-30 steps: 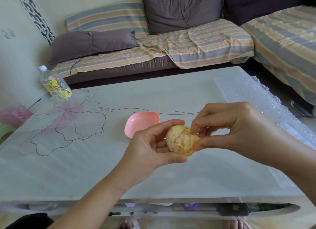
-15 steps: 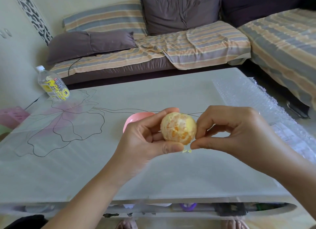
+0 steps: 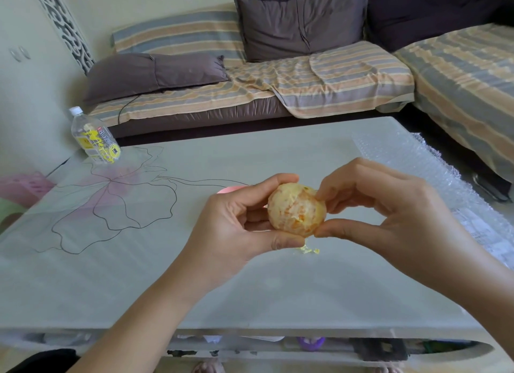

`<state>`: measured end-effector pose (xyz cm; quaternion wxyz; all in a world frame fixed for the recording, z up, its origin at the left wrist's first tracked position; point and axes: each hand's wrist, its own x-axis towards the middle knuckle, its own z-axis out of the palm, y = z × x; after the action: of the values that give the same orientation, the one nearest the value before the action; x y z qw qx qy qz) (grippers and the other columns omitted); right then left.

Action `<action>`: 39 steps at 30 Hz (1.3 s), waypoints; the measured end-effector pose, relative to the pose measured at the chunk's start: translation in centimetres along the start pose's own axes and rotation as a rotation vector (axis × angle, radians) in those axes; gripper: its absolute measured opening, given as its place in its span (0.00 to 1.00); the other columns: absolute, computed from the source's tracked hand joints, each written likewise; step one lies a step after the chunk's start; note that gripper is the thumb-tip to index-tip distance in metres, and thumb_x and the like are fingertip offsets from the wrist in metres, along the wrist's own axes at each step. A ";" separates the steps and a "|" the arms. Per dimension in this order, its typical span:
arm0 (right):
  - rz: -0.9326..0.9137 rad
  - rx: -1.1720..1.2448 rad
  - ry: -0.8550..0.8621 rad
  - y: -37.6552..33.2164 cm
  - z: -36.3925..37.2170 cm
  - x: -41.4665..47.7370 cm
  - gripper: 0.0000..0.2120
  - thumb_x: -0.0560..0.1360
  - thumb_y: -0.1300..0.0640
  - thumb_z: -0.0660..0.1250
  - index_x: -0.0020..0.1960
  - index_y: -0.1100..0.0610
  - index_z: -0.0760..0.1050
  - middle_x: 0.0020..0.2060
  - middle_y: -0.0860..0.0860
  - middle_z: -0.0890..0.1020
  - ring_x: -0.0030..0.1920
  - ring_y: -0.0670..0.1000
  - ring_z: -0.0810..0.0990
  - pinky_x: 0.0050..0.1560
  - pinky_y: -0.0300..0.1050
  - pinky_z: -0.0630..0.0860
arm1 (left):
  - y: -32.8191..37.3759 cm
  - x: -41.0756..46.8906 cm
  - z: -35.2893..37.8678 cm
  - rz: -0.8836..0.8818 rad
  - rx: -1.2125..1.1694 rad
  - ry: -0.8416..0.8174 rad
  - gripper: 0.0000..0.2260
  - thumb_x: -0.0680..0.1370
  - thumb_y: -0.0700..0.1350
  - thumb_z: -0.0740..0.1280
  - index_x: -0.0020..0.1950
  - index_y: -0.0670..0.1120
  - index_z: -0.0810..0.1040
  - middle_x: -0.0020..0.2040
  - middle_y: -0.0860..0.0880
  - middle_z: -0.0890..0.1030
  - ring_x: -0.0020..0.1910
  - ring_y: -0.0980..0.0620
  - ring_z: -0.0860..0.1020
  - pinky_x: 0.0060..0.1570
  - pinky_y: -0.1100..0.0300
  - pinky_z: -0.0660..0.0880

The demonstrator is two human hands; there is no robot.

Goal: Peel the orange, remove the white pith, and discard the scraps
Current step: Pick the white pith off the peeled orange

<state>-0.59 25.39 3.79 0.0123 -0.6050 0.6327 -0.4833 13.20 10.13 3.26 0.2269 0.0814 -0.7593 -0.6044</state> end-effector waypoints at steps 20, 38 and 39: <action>-0.035 -0.159 -0.048 0.1 -0.2 -0.3 0.10 0.69 0.45 0.67 0.40 0.51 0.75 0.42 0.44 0.76 0.41 0.42 0.76 0.41 0.24 0.68 | -0.3 -0.2 0.2 -0.054 0.029 -0.014 0.28 0.58 0.37 0.79 0.55 0.57 0.82 0.52 0.38 0.81 0.46 0.53 0.83 0.49 0.62 0.79; 0.129 0.086 0.021 -0.1 0.5 -0.1 0.09 0.64 0.53 0.73 0.42 0.54 0.79 0.40 0.46 0.78 0.46 0.49 0.80 0.51 0.37 0.78 | -0.7 -0.4 1.1 -0.014 0.056 0.111 0.28 0.57 0.41 0.78 0.53 0.64 0.82 0.51 0.44 0.83 0.46 0.55 0.84 0.51 0.64 0.78; 0.124 0.081 0.017 -0.1 0.4 -0.1 0.08 0.65 0.54 0.73 0.42 0.54 0.78 0.40 0.46 0.77 0.45 0.49 0.80 0.51 0.37 0.78 | -0.7 -0.4 1.1 -0.018 0.055 0.108 0.28 0.57 0.41 0.78 0.52 0.64 0.82 0.51 0.45 0.83 0.46 0.55 0.84 0.51 0.64 0.78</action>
<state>-0.26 25.21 3.56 0.0613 -0.5594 0.6489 -0.5121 12.94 11.04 2.35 0.2600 0.1271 -0.7614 -0.5802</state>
